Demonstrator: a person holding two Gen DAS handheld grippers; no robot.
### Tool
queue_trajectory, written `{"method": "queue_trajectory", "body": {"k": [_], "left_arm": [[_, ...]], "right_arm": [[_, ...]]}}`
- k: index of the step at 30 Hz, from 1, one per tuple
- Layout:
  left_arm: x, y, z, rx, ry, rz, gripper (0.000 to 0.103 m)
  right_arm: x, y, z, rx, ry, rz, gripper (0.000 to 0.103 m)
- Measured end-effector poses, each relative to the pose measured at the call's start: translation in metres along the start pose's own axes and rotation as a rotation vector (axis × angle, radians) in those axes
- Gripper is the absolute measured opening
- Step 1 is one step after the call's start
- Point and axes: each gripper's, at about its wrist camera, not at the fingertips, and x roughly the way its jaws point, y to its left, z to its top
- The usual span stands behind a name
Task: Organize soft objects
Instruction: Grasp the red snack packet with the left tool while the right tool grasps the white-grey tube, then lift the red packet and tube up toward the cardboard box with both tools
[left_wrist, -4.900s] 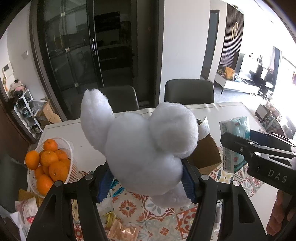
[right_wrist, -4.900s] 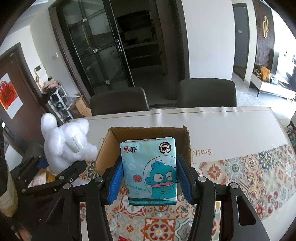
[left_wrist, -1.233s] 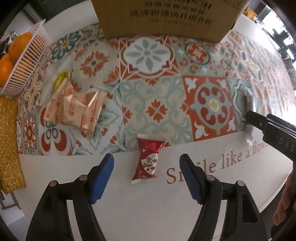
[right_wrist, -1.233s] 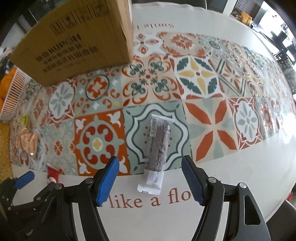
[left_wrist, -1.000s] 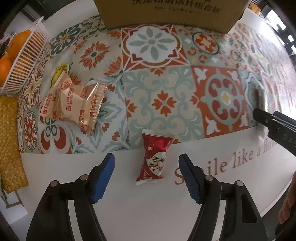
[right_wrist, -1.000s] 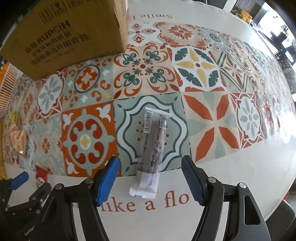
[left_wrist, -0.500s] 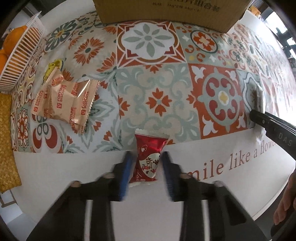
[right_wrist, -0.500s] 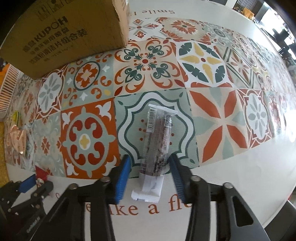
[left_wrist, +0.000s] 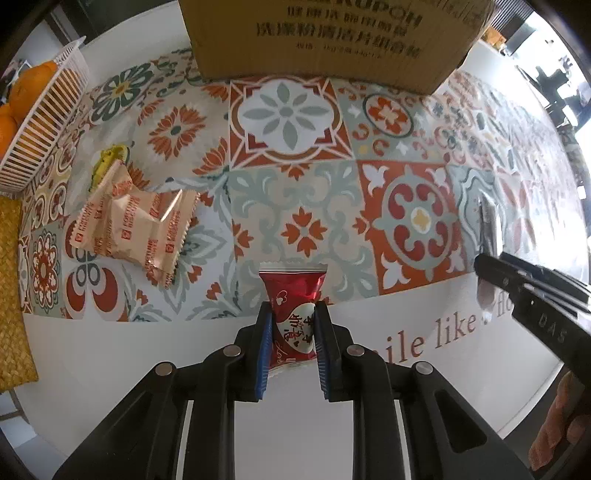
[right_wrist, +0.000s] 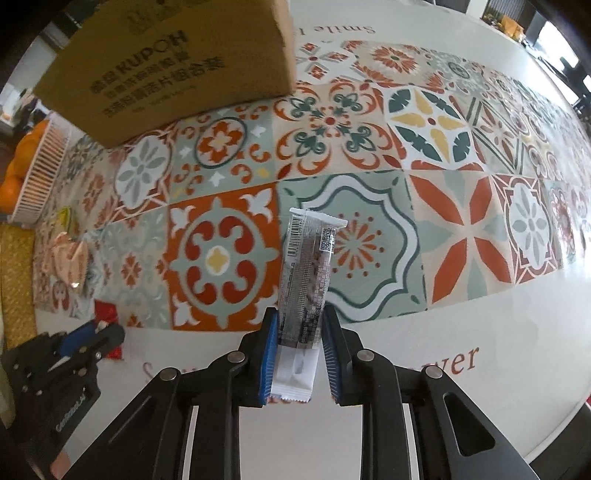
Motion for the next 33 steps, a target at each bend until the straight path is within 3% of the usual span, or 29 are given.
{"method": "queue_trajectory", "body": {"k": [15, 33], "left_arm": [[-0.062, 0.015, 0.000, -0.002, -0.151, -0.027, 0.022], [-0.133, 0.013, -0.007, 0.012, -0.368, -0.044, 0.022]], "right_arm": [[-0.045, 0.015, 0.004, -0.058, -0.103, 0.036, 0.025], [-0.118, 0.033, 0.005, -0.097, -0.306, 0.097, 0.025]]}}
